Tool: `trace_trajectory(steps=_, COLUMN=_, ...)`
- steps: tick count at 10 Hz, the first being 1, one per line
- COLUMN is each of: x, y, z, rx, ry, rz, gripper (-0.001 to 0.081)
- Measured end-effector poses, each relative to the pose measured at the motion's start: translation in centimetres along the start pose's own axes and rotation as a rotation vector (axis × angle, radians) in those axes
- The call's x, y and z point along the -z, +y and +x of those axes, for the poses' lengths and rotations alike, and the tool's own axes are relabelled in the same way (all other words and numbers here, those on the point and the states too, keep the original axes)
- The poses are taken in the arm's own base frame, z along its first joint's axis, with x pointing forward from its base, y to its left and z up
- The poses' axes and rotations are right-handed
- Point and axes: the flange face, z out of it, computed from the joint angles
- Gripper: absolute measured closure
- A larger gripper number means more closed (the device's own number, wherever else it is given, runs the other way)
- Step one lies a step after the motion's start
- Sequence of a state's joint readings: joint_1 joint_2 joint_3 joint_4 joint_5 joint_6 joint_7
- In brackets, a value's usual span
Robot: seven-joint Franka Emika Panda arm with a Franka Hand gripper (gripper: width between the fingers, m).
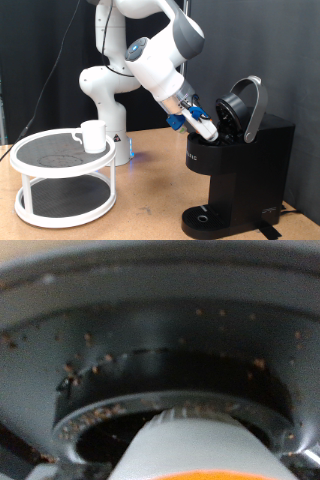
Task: Make a cup of coffee with the keurig machine
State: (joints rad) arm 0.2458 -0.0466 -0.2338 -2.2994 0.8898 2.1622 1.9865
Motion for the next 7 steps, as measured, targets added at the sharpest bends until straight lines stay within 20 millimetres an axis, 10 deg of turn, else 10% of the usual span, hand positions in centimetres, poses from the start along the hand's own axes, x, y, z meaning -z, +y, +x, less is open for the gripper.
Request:
trace_trajectory(steps=4, x=-0.08, y=-0.12, z=0.19, rx=-0.004, ry=0.000, rz=0.006, gripper=0.0445)
trace_trajectory(steps=6, x=-0.08, y=-0.13, z=0.19, rx=-0.004, ry=-0.001, rz=0.007, gripper=0.0138)
trace_trajectory(steps=7, x=-0.06, y=-0.12, z=0.17, rx=-0.002, ry=-0.005, rz=0.006, gripper=0.0138)
